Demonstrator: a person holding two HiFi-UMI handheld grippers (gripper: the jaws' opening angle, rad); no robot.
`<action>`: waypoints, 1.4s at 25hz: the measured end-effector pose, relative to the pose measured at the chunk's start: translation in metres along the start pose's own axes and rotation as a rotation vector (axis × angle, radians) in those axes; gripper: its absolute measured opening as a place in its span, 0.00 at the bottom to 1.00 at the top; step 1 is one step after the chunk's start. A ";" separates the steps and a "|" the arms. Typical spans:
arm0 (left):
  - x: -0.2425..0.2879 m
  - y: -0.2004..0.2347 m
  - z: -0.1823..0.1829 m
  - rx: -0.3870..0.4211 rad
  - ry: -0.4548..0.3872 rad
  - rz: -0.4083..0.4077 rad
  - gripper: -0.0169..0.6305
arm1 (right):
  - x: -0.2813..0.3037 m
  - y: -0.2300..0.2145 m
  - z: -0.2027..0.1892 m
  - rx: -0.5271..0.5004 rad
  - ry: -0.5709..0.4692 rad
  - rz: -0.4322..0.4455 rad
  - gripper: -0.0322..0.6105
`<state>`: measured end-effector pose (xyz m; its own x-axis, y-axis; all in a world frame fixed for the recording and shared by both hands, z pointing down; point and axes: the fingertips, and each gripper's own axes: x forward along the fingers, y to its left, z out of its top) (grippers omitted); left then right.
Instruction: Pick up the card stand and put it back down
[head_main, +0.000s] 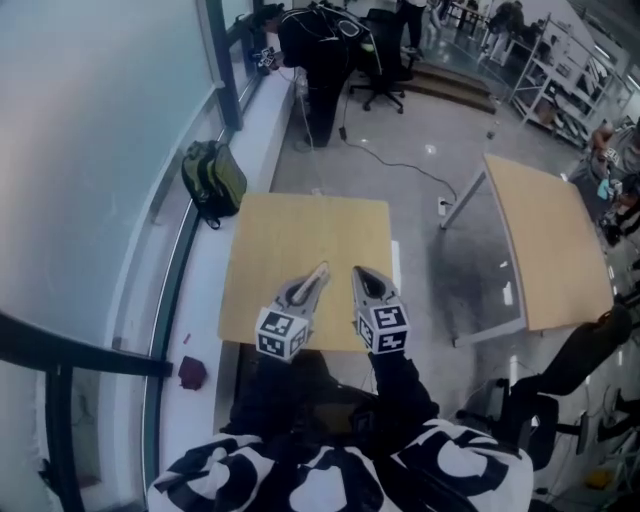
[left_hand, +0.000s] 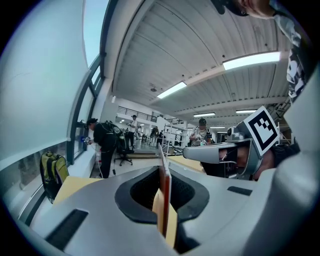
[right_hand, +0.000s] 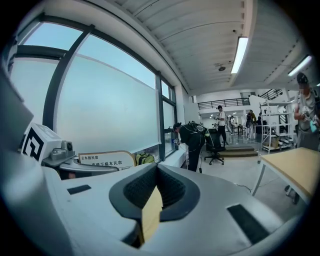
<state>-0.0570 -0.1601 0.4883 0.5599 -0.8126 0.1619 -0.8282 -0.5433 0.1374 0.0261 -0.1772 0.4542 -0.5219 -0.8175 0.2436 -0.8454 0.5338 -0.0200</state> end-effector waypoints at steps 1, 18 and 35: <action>0.000 0.002 -0.007 -0.011 0.012 0.009 0.06 | 0.000 0.002 -0.004 0.001 0.012 0.008 0.09; 0.034 0.049 -0.147 -0.162 0.293 0.031 0.06 | 0.033 -0.012 -0.124 0.150 0.287 0.016 0.09; 0.048 0.233 -0.160 0.039 0.421 0.074 0.06 | 0.139 -0.089 -0.139 0.202 0.327 -0.005 0.09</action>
<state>-0.2190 -0.2916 0.6842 0.4526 -0.6971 0.5561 -0.8624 -0.5007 0.0742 0.0444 -0.3079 0.6249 -0.4820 -0.6903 0.5395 -0.8700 0.4501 -0.2013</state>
